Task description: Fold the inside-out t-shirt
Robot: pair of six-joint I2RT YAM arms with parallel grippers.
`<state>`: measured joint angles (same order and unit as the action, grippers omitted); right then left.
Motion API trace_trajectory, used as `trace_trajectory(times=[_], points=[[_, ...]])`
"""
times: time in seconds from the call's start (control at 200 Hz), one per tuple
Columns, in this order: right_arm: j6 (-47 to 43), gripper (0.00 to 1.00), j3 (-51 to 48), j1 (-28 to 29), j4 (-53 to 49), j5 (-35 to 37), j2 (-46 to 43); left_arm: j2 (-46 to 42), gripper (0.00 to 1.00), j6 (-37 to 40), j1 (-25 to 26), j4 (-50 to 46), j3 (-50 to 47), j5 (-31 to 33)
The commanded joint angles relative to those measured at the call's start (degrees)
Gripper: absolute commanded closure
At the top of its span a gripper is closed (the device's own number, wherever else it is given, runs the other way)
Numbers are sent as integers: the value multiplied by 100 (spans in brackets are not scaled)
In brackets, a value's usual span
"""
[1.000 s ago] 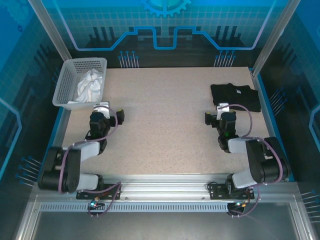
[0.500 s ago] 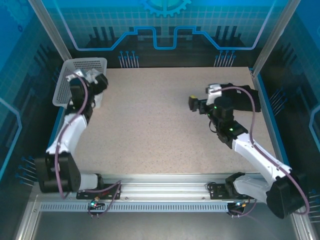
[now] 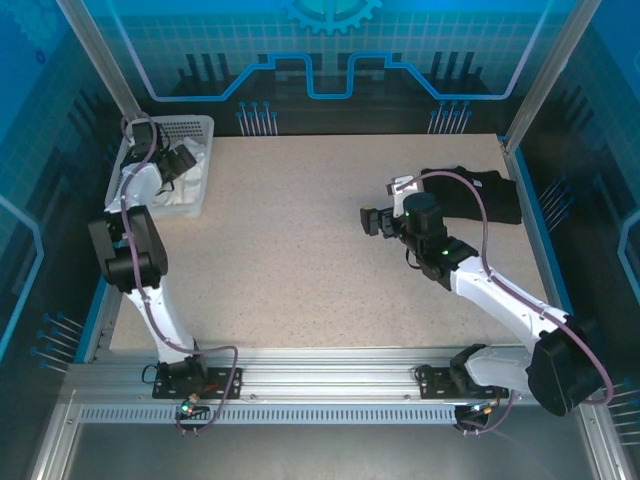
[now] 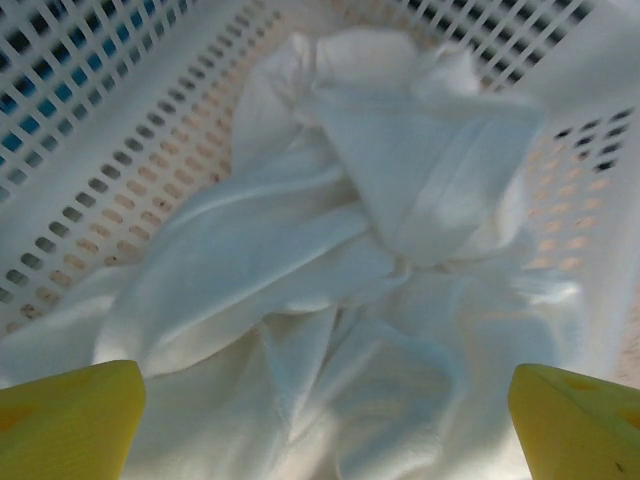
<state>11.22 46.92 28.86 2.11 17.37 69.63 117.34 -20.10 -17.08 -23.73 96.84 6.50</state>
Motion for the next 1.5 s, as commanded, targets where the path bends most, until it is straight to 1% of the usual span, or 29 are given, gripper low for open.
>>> trace_trajectory(times=[0.0, 0.045, 0.165, 0.26, 0.3, 0.33, 0.41, 0.515, 0.61, 0.67, 0.745, 0.81, 0.84, 0.98, 1.115, 1.235, 1.321, 1.401, 1.496], points=[[131, 0, 82, 16, -69, 26, 118, 488, 14, 316, 3, -735, 675, -187], [167, 0, 85, 19, -67, 8, 152, 713, 21, 360, 5, -901, 914, -254], [294, 0, 97, 12, -165, 39, 187, 1087, 48, 434, 4, -1133, 1488, -426], [358, 0, 125, 14, -369, 95, 91, 1106, 83, 476, 3, -1484, 2147, -459], [371, 0, 125, 14, -467, 137, 1, 934, 95, 450, 4, -1510, 2261, -417], [384, 0, 104, 14, -527, 181, -101, 721, 100, 437, 3, -1462, 2265, -384], [376, 0, 22, 9, -645, 315, -417, -130, 100, 307, 16, -1143, 1956, -284], [359, 0, -33, -60, -828, 484, -848, -1665, 100, 198, 113, -173, 1008, 66], [310, 0, -33, -269, -903, 486, -1094, -2959, 100, 199, 310, 654, 311, 367], [320, 0, -13, -558, -888, 161, -1041, -3526, 100, 118, 448, 991, 105, 297], [578, 0, 187, -1065, -983, -497, -696, -3943, 100, -14, 727, 1163, 82, -47], [735, 1, 317, -1369, -912, -900, -204, -4106, 100, -30, 1104, 1173, 152, -312], [801, 2, 589, -1457, -905, -973, 71, -4142, 100, -39, 1297, 1156, 187, -426], [965, 7, 1638, -1636, -1049, -1297, 1639, -4184, 100, -145, 2163, 1206, 124, -847], [1271, 13, 2557, -1838, -1008, -1712, 3059, -4167, 100, -309, 2887, 1452, -288, -1082], [1523, 18, 3483, -2081, -1308, -2168, 4240, -4123, 100, -404, 3436, 1587, -772, -1226], [1656, 19, 4107, -2270, -1640, -2369, 4912, -4098, 100, -512, 3782, 1729, -1215, -1230], [1729, 20, 4621, -2416, -2018, -2413, 5417, -4038, 100, -649, 4074, 1862, -1575, -1273], [1802, 21, 5033, -2579, -2424, -2334, 5763, -3924, 100, -782, 4411, 1926, -1841, -1335]])
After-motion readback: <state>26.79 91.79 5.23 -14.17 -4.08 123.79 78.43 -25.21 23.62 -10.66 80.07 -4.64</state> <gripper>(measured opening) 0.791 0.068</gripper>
